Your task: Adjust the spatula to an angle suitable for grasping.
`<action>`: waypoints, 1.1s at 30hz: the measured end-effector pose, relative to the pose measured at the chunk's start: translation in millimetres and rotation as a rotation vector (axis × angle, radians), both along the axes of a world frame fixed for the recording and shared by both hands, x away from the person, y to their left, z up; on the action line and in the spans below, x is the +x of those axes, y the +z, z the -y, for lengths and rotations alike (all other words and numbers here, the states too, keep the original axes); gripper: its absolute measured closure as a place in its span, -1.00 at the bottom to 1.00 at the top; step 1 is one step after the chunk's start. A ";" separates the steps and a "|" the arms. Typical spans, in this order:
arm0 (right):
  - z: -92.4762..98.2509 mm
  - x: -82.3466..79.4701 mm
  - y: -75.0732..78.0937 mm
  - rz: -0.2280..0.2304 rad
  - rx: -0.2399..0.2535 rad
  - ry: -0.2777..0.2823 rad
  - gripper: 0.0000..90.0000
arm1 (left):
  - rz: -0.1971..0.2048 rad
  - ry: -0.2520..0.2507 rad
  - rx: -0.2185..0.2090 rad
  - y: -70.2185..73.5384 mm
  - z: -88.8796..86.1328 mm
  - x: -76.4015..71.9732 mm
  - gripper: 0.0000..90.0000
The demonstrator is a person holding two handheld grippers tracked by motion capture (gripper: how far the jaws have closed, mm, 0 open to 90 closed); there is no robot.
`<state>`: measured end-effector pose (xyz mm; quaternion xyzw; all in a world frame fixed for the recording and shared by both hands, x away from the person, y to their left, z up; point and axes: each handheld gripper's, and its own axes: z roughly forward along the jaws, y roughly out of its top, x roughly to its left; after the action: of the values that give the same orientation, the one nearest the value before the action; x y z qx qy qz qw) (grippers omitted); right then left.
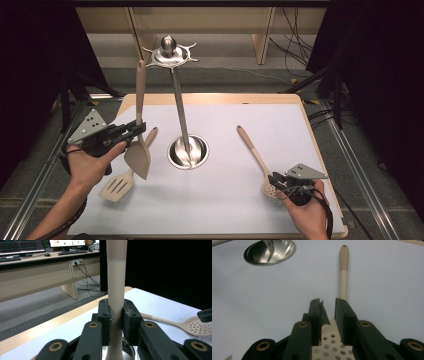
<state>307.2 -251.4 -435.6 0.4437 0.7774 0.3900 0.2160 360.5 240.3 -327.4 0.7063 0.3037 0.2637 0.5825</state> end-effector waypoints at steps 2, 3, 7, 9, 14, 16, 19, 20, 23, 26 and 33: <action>0.1 0.0 0.1 0.000 0.000 0.000 0.68 | 0.001 -0.002 0.001 -0.2 0.8 1.0 0.73; 0.2 0.0 0.1 0.001 0.000 0.000 0.68 | 0.001 -0.003 0.001 -0.4 1.0 1.2 0.73; -0.6 -0.3 -0.3 -0.014 0.010 0.002 0.69 | -0.003 -0.007 0.006 -1.5 2.5 2.4 0.73; -0.9 -0.8 0.1 -0.014 0.008 -0.005 0.69 | -0.007 -0.007 0.009 -2.1 3.6 3.0 0.73; -1.1 -0.6 0.1 -0.019 0.009 -0.005 0.69 | -0.006 -0.012 0.009 -2.4 6.2 5.5 0.73; -2.9 -2.1 0.2 -0.042 0.027 -0.017 0.68 | -0.011 -0.011 0.014 -2.2 7.3 6.3 0.73; -2.9 -1.9 0.0 -0.043 0.027 -0.016 0.69 | -0.014 -0.012 0.022 -2.1 9.6 7.7 0.73; -1.3 -0.1 -0.4 -0.021 0.007 0.000 0.69 | -0.014 -0.013 0.020 -2.2 10.7 8.4 0.73; -1.3 -0.1 -0.4 -0.020 0.007 0.000 0.69 | -0.018 -0.015 0.020 -2.7 14.5 11.7 0.73; -1.3 -0.1 -0.4 -0.020 0.008 0.000 0.68 | -0.019 -0.017 0.020 -3.4 16.2 13.3 0.73; -1.3 0.0 -0.9 -0.027 0.017 0.001 0.68 | -0.021 -0.015 0.022 -5.3 20.5 16.6 0.73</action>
<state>307.3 -250.1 -436.5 0.4503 0.7771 0.3908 0.2016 377.1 219.8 -332.7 0.7177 0.3019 0.2552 0.5733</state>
